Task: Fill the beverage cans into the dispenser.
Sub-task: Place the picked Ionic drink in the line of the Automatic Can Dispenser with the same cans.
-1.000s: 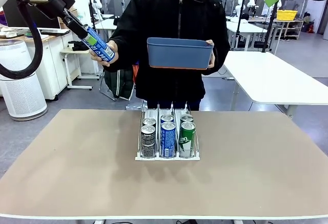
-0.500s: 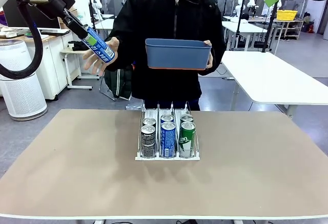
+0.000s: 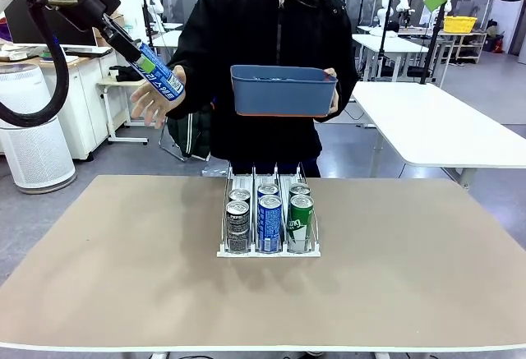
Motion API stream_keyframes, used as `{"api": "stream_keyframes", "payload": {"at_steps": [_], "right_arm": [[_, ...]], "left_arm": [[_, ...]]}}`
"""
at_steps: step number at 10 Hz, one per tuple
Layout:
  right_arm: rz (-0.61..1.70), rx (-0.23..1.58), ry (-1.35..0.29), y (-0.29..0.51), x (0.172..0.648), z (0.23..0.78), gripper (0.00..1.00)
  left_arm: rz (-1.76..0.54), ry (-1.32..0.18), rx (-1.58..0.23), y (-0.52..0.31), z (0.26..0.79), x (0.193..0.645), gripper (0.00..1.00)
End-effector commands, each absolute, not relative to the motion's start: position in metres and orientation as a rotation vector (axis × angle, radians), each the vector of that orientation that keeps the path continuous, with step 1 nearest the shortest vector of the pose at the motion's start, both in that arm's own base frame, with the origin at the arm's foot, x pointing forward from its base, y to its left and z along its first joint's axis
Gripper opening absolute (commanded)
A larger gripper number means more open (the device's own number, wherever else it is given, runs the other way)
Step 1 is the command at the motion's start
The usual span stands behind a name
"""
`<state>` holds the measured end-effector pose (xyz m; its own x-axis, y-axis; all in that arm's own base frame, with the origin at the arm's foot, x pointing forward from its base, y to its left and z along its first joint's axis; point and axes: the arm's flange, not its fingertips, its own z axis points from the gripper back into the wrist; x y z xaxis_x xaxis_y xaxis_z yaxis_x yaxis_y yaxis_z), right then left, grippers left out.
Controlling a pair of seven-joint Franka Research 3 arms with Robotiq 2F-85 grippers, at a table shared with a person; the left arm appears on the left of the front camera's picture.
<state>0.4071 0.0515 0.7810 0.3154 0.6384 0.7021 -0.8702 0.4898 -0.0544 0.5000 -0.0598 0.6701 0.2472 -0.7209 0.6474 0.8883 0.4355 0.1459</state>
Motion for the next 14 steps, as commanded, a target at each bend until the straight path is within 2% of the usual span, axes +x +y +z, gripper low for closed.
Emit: {"api": "stream_keyframes", "payload": {"at_steps": [1,5,6,8,11,14], "right_arm": [[1.025,0.377,-0.734,0.052,0.408,0.781,1.0],[1.025,0.377,-0.734,0.052,0.408,0.781,1.0],[1.025,0.377,-0.734,0.052,0.408,0.781,1.0],[1.025,0.377,-0.734,0.052,0.408,0.781,1.0],[1.025,0.377,-0.734,0.052,0.408,0.781,1.0],[1.025,0.377,-0.734,0.052,0.408,0.781,1.0]], "left_arm": [[-1.116,-0.726,-0.266,-0.058,0.672,0.5,0.1],[-1.116,-0.726,-0.266,-0.058,0.672,0.5,0.1],[-1.115,-0.717,-0.272,-0.06,0.67,0.5,0.57],[-0.978,-0.667,-0.147,-0.072,0.686,0.479,0.57],[-0.919,-0.655,-0.068,-0.115,0.687,0.444,0.57],[-0.917,-0.61,-0.151,-0.155,0.657,0.41,0.57]]}}
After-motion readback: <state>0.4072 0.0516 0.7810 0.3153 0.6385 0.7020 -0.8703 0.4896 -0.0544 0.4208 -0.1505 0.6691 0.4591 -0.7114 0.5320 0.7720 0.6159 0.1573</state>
